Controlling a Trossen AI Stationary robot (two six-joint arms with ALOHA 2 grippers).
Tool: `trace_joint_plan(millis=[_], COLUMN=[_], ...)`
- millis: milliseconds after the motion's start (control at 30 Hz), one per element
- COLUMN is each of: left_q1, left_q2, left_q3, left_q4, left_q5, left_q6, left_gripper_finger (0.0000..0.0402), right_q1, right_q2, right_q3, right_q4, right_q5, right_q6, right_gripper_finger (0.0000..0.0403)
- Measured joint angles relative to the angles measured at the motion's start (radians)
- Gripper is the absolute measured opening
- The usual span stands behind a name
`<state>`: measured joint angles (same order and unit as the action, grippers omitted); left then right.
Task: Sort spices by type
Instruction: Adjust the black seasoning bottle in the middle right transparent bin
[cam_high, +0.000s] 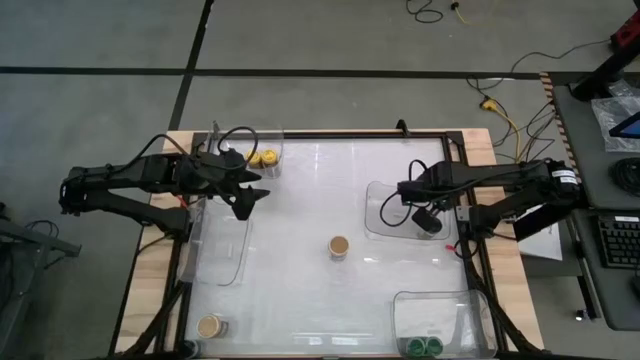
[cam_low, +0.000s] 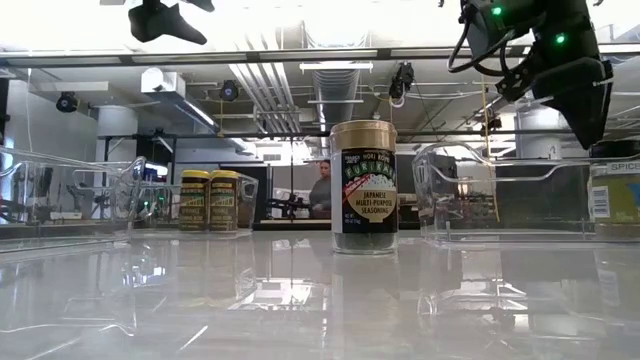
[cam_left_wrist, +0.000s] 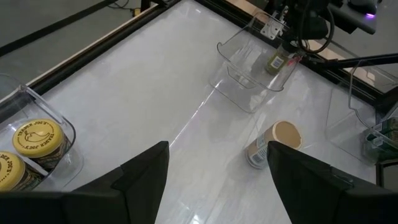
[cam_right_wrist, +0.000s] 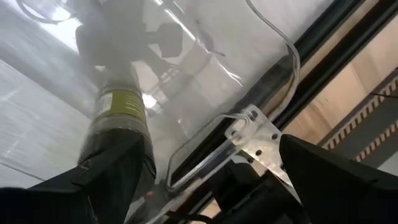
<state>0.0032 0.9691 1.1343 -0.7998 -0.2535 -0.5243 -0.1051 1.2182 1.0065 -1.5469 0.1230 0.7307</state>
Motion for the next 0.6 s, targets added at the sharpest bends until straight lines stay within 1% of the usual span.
trace_joint_plan(millis=[133, 333, 600], left_q1=[0.000, 0.000, 0.000], left_q2=[0.000, 0.000, 0.000], left_q3=[0.000, 0.000, 0.000], left_q4=[0.000, 0.000, 0.000], left_q5=[0.000, 0.000, 0.000], left_q6=[0.000, -0.001, -0.001], left_gripper_finger=[0.0256, 0.0256, 0.0256], right_q1=[0.000, 0.000, 0.000], right_q2=[0.000, 0.000, -0.001], right_q3=[-0.001, -0.001, -0.001], right_q4=[-0.024, -0.025, -0.024], right_q5=[-0.006, -0.056, -0.064], right_q6=[0.000, -0.002, -0.010], right_gripper_finger=[0.0364, 0.0364, 0.0364])
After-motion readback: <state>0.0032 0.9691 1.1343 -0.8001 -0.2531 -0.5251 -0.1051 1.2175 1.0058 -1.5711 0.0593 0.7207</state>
